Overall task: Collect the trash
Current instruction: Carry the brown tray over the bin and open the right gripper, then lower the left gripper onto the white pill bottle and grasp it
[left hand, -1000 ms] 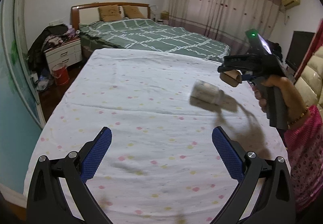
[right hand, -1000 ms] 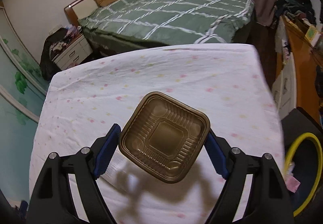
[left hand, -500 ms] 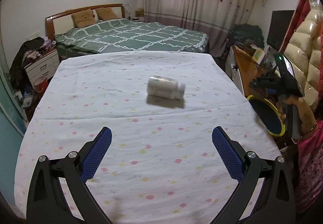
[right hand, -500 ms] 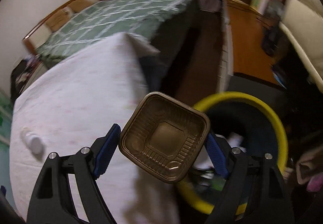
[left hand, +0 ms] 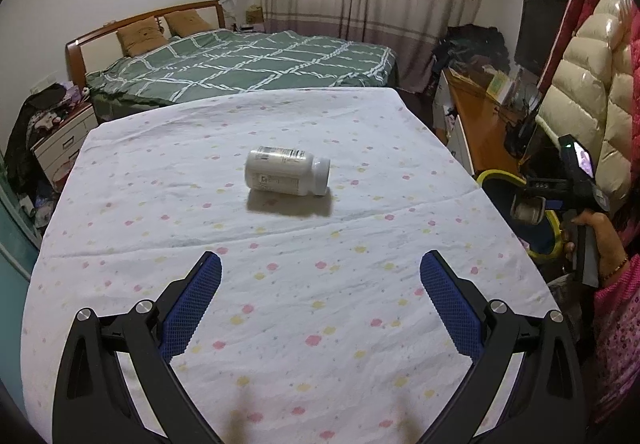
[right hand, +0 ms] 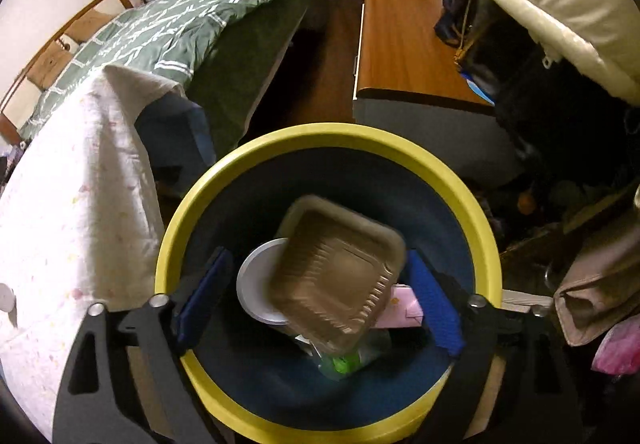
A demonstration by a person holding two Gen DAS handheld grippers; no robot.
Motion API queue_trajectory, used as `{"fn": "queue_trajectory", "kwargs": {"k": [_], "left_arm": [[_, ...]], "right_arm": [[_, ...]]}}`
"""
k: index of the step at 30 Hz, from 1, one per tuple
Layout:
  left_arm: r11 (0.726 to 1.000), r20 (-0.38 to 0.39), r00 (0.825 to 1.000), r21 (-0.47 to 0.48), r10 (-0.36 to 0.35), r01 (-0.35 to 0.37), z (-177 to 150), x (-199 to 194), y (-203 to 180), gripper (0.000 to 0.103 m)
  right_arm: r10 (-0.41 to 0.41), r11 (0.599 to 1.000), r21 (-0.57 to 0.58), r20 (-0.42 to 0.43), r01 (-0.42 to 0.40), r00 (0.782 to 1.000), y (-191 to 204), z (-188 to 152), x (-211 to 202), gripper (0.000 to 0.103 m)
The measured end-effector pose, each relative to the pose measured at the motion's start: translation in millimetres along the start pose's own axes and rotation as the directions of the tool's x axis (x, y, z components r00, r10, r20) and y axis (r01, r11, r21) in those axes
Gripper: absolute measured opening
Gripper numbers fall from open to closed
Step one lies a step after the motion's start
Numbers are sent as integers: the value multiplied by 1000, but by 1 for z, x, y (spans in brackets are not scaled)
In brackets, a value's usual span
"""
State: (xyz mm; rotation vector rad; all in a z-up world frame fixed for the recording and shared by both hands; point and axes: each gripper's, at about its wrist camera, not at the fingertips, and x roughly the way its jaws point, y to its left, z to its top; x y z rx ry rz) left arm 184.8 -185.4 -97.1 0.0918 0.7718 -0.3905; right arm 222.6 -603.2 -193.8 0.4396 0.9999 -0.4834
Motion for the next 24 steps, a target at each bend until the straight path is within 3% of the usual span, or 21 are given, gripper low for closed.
{"fn": "queue_trajectory", "kwargs": {"k": [8, 15, 24], "left_arm": [[998, -47, 998, 56, 30, -27, 26, 46, 3, 98], [997, -98, 995, 70, -18, 25, 51, 94, 13, 98], [994, -163, 987, 107, 10, 8, 70, 140, 23, 98]], "right_arm": [[48, 999, -14, 19, -48, 999, 4, -6, -11, 85], [82, 997, -16, 21, -82, 996, 7, -10, -14, 85], [97, 995, -39, 29, -95, 995, 15, -12, -17, 85]]}}
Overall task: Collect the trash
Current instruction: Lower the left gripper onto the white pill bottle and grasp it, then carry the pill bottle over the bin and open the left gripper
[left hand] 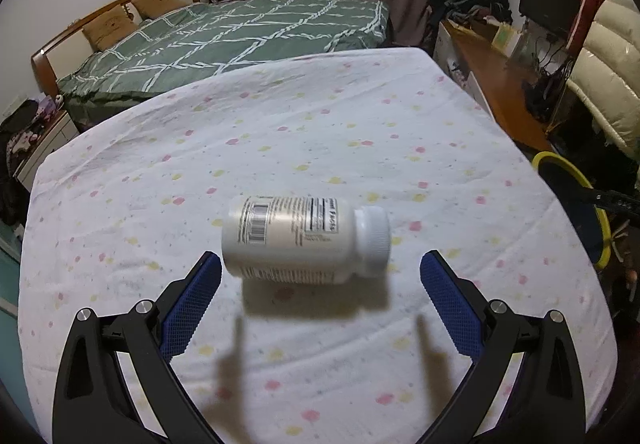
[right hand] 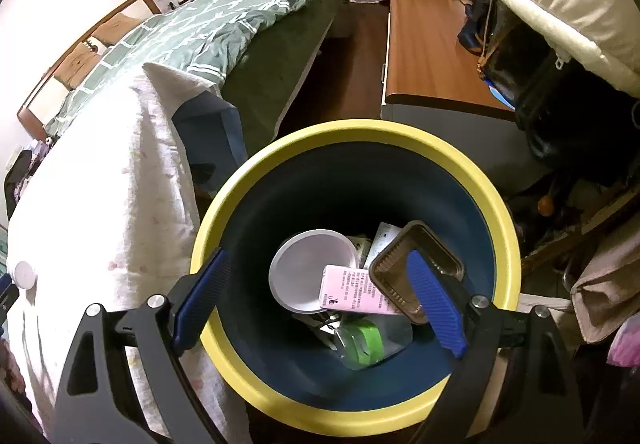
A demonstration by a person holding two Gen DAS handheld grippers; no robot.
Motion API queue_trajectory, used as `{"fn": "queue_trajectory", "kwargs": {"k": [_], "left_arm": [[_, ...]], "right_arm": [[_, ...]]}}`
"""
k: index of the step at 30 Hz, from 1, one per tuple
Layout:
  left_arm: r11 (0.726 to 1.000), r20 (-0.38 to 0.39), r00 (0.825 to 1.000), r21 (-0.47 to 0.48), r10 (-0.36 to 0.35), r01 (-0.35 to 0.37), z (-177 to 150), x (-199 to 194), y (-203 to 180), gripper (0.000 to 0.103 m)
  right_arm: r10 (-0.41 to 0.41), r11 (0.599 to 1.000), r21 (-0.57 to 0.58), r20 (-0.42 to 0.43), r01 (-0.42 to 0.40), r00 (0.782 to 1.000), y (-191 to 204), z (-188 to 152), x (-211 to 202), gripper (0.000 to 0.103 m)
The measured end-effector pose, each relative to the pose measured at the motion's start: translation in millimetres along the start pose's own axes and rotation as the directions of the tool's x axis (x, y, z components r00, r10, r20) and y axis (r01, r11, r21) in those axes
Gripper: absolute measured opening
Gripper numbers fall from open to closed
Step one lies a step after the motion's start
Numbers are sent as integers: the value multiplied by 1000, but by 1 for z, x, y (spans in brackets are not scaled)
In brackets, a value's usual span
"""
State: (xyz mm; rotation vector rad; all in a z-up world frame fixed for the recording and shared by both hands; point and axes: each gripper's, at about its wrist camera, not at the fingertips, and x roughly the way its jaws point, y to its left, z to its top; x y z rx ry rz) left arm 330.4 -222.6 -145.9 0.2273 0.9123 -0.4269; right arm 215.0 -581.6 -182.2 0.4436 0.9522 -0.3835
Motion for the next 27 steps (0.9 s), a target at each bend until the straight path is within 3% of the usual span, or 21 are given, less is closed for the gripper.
{"fn": "queue_trajectory", "kwargs": {"k": [9, 12, 19, 27], "left_arm": [[1000, -32, 999, 18, 11, -10, 9, 23, 1, 98], [1000, -47, 999, 20, 14, -13, 10, 29, 1, 85], [1000, -38, 999, 17, 15, -15, 9, 29, -1, 83], [995, 0, 999, 89, -33, 33, 14, 4, -43, 83]], "right_arm": [[8, 1000, -25, -16, -9, 1000, 7, -3, 7, 85], [12, 1000, -28, -16, -12, 1000, 7, -4, 6, 85], [24, 999, -35, 6, -24, 1000, 7, -10, -5, 85], [30, 999, -43, 45, -28, 999, -2, -29, -29, 85]]}}
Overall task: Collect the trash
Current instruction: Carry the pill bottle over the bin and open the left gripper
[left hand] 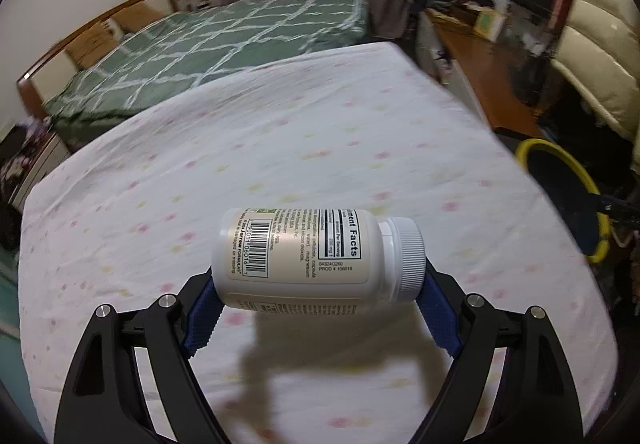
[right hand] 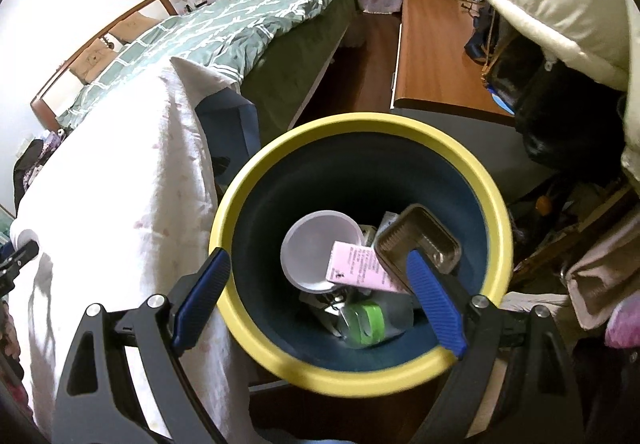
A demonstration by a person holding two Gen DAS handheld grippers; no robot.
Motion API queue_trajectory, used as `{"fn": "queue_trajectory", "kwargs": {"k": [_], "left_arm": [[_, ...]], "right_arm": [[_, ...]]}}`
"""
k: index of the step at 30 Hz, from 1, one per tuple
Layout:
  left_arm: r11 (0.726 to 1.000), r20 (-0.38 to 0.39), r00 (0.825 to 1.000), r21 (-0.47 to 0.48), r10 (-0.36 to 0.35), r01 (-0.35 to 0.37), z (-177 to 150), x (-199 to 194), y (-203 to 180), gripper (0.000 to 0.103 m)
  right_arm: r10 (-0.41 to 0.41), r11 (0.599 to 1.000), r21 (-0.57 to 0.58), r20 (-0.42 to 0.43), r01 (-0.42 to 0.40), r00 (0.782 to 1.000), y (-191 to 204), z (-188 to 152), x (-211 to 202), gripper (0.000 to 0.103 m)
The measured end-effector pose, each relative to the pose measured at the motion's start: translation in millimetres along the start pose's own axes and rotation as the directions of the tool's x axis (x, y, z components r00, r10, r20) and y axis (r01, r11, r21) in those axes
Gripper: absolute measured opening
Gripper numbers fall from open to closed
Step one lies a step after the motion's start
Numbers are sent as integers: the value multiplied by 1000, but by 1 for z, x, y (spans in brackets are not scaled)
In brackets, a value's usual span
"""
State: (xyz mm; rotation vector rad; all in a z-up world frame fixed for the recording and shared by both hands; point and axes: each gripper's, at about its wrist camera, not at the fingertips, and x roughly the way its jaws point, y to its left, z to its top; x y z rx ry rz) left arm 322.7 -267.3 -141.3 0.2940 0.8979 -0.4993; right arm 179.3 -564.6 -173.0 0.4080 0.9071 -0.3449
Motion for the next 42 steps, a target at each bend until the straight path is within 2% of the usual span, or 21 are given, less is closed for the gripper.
{"fn": "queue_trajectory", "kwargs": {"k": [7, 15, 20, 26, 30, 33, 39, 42], "left_arm": [[985, 6, 993, 127, -116, 114, 22, -7, -82, 83], [936, -32, 976, 276, -216, 216, 48, 7, -196, 83], [908, -77, 967, 331, -244, 255, 61, 25, -250, 83], [884, -127, 961, 379, -244, 275, 70, 55, -305, 83], [874, -143, 959, 397, -244, 281, 73, 72, -330, 84], [878, -136, 961, 390, -242, 277, 74, 77, -336, 94], [899, -111, 965, 350, -240, 264, 75, 65, -313, 95], [915, -49, 969, 322, -242, 244, 70, 36, -288, 95]], "right_arm": [[-27, 1000, 2, 53, 27, 998, -20, -9, -30, 85], [-85, 996, 22, 103, 83, 991, -60, -18, -60, 85], [-102, 994, 49, 120, 97, 988, -83, -19, -67, 85], [-100, 993, 76, 130, 91, 986, -103, -18, -69, 85], [-103, 992, 80, 129, 93, 986, -111, -19, -68, 85], [-98, 993, 82, 124, 88, 987, -113, -20, -67, 85], [-79, 995, 76, 122, 70, 989, -108, -23, -67, 85], [-59, 997, 61, 127, 52, 990, -98, -27, -71, 85]]}}
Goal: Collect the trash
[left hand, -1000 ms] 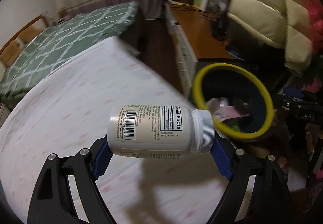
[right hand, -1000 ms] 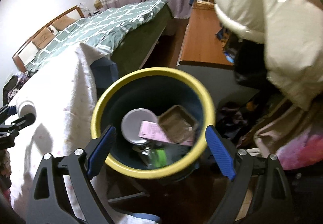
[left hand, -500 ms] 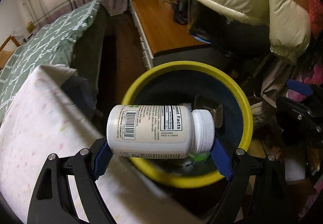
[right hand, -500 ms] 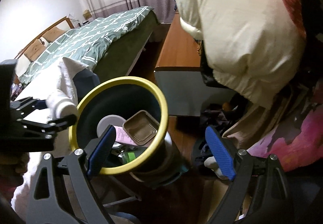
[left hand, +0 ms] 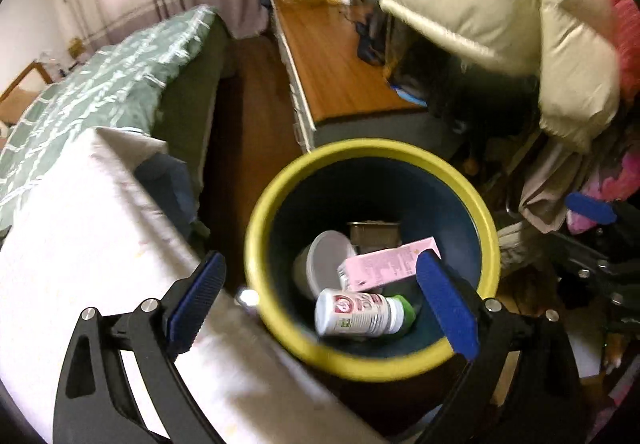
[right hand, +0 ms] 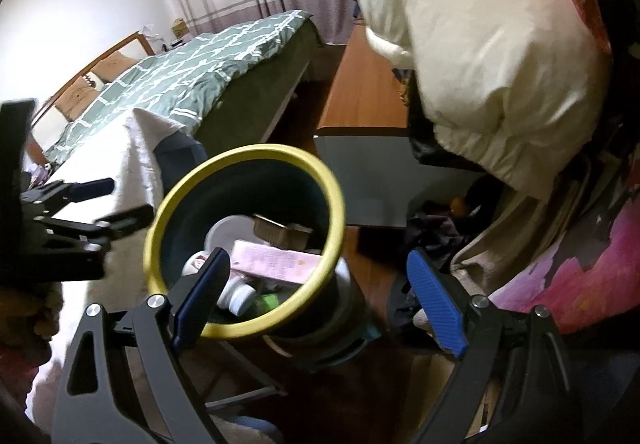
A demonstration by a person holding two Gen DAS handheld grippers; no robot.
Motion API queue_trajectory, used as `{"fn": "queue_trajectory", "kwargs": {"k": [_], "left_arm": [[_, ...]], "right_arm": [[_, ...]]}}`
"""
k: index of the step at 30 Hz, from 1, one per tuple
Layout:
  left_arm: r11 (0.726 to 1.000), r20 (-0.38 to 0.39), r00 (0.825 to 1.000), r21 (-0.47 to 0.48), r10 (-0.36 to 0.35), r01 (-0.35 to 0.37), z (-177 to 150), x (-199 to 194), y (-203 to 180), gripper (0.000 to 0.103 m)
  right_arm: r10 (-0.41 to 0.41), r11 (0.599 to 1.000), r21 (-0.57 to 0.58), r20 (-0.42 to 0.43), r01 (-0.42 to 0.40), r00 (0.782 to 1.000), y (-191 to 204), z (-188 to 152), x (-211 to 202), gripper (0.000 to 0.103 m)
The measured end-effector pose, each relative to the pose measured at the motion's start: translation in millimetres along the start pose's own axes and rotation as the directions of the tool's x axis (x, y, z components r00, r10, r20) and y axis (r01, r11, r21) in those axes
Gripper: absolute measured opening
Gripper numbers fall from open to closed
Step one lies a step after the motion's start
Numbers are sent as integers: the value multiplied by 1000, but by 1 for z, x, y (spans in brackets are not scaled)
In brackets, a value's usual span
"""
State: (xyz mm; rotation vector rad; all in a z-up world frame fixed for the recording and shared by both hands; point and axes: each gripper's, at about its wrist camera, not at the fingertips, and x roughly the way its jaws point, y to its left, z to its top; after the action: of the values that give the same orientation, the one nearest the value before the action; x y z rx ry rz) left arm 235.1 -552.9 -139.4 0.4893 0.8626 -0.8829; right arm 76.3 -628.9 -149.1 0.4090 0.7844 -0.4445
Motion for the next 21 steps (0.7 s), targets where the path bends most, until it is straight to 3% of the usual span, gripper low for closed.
{"fn": "queue_trajectory", "kwargs": {"k": [6, 12, 16, 21], "left_arm": [[989, 147, 986, -130, 84, -65, -47, -96, 37, 98], [958, 187, 961, -240, 203, -156, -108, -177, 73, 98], [918, 199, 931, -321, 305, -232, -154, -228, 95, 98], [846, 188, 884, -427, 428, -319, -222, -288, 117, 98]], "right_arm": [[64, 996, -66, 2, -63, 998, 44, -12, -13, 85], [138, 977, -165, 26, -132, 990, 103, -28, -41, 85], [187, 960, -225, 71, -167, 980, 140, -38, -70, 86], [232, 931, -316, 126, -182, 965, 182, -52, -112, 87]]}}
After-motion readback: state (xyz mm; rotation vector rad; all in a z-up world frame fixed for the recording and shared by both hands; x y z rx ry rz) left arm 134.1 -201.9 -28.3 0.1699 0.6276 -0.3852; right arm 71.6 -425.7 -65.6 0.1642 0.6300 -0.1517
